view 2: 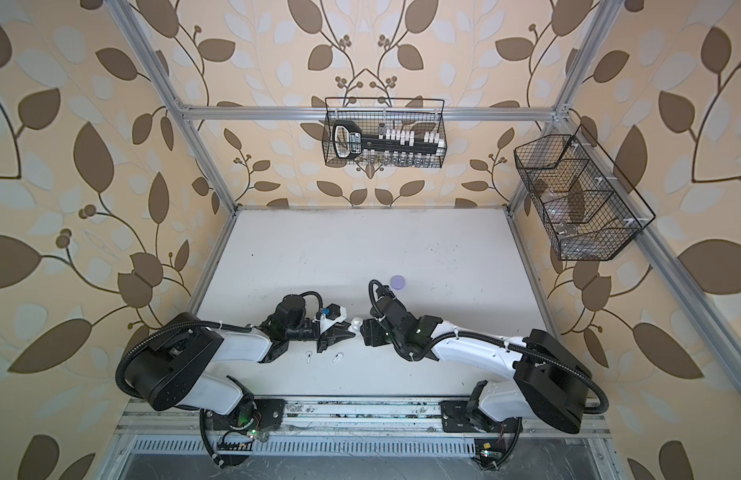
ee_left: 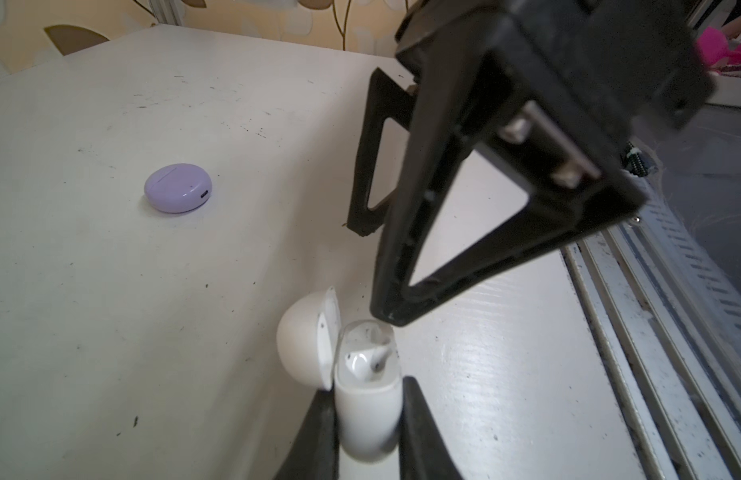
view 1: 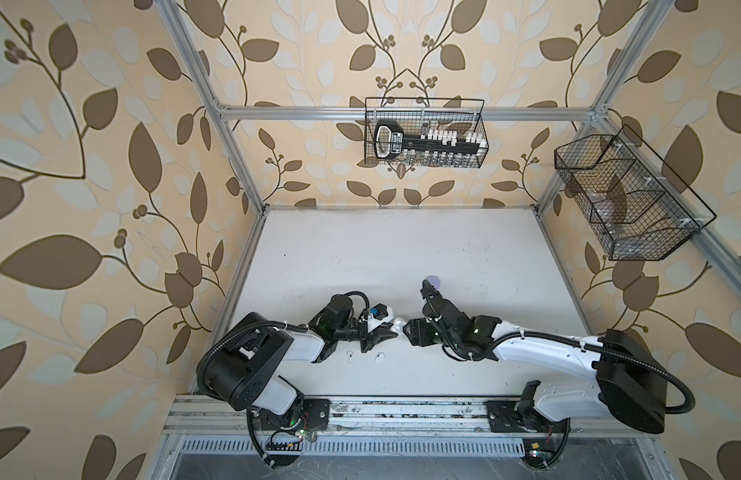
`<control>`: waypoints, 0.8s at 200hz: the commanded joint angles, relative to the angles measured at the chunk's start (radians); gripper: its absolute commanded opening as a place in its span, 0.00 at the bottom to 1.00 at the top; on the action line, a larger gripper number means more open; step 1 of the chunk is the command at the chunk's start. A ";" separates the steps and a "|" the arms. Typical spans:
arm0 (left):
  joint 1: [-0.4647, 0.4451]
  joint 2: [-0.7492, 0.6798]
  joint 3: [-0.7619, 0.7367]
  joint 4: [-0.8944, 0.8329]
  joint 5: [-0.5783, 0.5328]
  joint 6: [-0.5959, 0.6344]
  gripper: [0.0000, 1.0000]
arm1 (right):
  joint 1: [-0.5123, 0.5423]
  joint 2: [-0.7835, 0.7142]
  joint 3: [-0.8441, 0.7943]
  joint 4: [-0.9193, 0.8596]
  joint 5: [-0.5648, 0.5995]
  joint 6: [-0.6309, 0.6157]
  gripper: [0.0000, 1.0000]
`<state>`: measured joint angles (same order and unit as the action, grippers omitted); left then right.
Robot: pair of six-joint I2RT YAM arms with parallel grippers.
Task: Insert the wireless bluetooth earbuds into the charging case
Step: 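Release the lid and move the right gripper toward the white earbuds on the table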
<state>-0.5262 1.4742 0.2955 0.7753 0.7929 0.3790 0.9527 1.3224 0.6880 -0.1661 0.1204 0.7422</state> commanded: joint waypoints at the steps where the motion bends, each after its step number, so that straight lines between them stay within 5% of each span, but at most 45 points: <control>1: 0.042 -0.021 -0.005 0.125 0.006 -0.091 0.06 | 0.036 -0.040 0.015 -0.078 0.058 0.037 0.72; 76: 0.197 0.095 -0.019 0.468 0.022 -0.374 0.08 | 0.201 0.046 0.077 -0.112 0.136 0.204 0.69; 160: 0.233 0.155 -0.049 0.644 0.021 -0.413 0.09 | 0.253 0.286 0.230 -0.107 0.077 0.340 0.56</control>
<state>-0.2996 1.6199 0.2573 1.2930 0.8032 -0.0181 1.2034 1.5612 0.8845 -0.2516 0.2119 1.0107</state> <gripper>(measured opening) 0.221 0.582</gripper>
